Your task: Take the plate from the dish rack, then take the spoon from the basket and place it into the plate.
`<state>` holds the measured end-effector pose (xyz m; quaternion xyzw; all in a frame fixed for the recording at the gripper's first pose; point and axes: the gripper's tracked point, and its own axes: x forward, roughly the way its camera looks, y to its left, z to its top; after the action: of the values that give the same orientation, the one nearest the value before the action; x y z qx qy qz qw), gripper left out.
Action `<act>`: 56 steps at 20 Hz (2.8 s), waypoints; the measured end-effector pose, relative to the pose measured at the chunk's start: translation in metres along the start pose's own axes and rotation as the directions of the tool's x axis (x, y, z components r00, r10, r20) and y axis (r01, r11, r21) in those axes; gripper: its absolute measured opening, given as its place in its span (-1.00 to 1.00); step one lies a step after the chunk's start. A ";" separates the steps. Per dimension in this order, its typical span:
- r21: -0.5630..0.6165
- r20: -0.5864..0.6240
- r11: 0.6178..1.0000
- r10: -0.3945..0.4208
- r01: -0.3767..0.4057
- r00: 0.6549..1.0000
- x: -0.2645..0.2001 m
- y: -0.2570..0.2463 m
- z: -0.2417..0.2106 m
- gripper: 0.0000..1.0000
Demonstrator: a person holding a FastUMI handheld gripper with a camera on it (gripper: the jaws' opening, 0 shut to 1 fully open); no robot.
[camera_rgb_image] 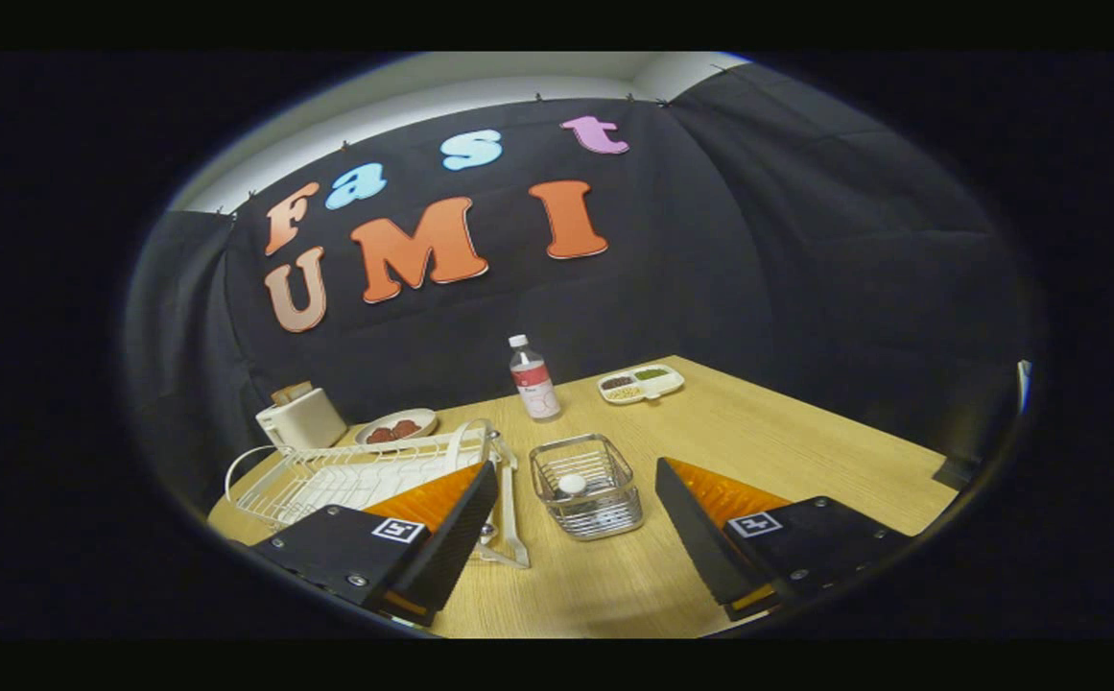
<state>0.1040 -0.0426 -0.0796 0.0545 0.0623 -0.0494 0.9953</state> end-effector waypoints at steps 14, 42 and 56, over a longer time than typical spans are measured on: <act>-0.175 0.044 0.984 -0.010 0.017 0.999 0.035 0.003 -0.013 -0.01; -0.191 0.152 0.980 0.085 -0.055 0.985 -0.045 0.047 0.071 -0.81; -0.211 0.094 0.925 0.340 -0.315 0.936 -0.135 0.168 0.043 -0.81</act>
<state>-0.0063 0.1313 -0.0030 -0.0357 -0.0077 0.1206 0.9920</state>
